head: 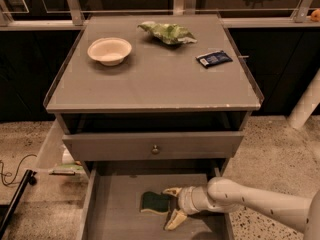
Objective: Pick sponge from middle drawer and place on counter
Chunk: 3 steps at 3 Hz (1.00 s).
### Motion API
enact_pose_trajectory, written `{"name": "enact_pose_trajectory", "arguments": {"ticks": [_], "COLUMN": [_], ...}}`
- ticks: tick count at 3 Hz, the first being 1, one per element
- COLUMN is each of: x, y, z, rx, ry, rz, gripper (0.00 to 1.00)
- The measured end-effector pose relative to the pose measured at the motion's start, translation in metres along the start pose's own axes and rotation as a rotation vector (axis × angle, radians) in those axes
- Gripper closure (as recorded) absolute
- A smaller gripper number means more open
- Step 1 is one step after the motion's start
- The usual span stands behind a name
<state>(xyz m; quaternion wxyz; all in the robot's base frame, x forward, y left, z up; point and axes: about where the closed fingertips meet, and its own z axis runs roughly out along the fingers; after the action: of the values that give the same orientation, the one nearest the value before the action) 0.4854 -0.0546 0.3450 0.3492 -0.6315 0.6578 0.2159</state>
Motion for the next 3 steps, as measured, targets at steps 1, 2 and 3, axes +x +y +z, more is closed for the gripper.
{"name": "enact_pose_trajectory", "arguments": {"ticks": [1, 2, 3], "x": [0.0000, 0.0000, 0.0000], "y": [0.0000, 0.0000, 0.0001], "z": [0.0000, 0.0001, 0.0001], "rx": [0.000, 0.000, 0.000], "ry": [0.000, 0.000, 0.000], "rz": [0.000, 0.000, 0.000], "gripper": [0.66, 0.89, 0.85]}}
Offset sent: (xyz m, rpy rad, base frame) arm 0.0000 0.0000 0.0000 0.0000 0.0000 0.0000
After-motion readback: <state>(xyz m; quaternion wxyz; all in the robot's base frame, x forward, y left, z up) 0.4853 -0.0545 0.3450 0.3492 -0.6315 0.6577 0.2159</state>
